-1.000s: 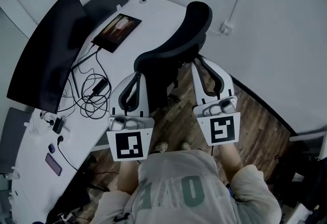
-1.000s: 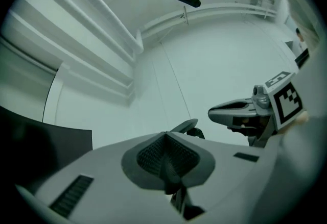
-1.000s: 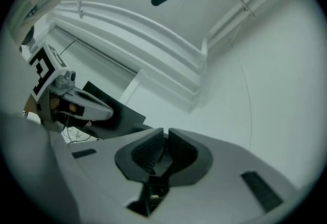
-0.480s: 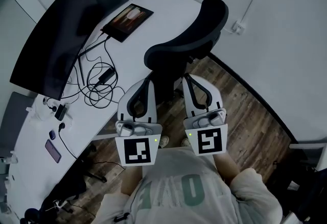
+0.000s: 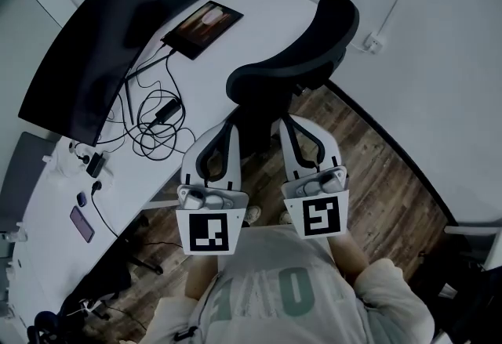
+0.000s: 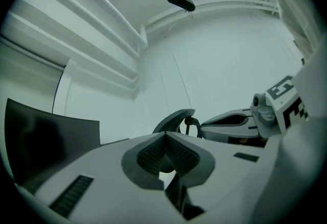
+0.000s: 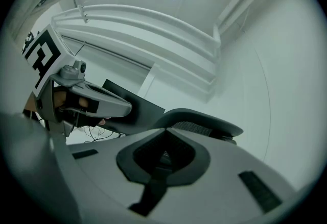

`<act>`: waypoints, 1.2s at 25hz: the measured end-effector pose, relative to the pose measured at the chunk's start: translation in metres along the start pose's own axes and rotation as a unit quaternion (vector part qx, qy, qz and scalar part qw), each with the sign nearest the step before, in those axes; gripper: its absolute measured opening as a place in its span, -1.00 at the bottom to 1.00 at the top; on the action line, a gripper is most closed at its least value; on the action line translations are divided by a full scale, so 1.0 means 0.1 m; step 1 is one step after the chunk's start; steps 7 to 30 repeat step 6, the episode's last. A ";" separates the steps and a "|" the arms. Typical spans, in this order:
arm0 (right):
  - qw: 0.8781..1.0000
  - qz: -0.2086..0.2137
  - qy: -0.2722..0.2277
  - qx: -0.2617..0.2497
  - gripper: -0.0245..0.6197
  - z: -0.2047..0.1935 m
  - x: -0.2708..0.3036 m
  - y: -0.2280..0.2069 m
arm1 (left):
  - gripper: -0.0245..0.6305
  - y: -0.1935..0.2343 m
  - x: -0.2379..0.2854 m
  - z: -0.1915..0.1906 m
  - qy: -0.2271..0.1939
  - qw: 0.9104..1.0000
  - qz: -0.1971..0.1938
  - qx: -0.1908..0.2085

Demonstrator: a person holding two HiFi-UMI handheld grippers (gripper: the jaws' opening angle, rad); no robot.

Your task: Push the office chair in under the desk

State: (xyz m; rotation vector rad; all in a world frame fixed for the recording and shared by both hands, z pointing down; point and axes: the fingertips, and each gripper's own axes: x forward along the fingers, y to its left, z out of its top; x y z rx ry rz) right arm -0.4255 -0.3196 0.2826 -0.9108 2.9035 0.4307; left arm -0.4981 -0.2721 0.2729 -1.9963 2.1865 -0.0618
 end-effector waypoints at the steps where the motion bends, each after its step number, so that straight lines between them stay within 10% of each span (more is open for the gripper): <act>1: 1.000 0.001 0.001 -0.001 -0.86 0.00 0.00 0.01 | -0.88 -0.01 0.00 0.00 0.000 1.000 0.000 0.001; 30: 1.000 0.005 0.004 0.002 -0.86 -0.02 -0.02 0.00 | -0.88 -0.05 0.00 -0.03 0.006 1.000 -0.002 0.002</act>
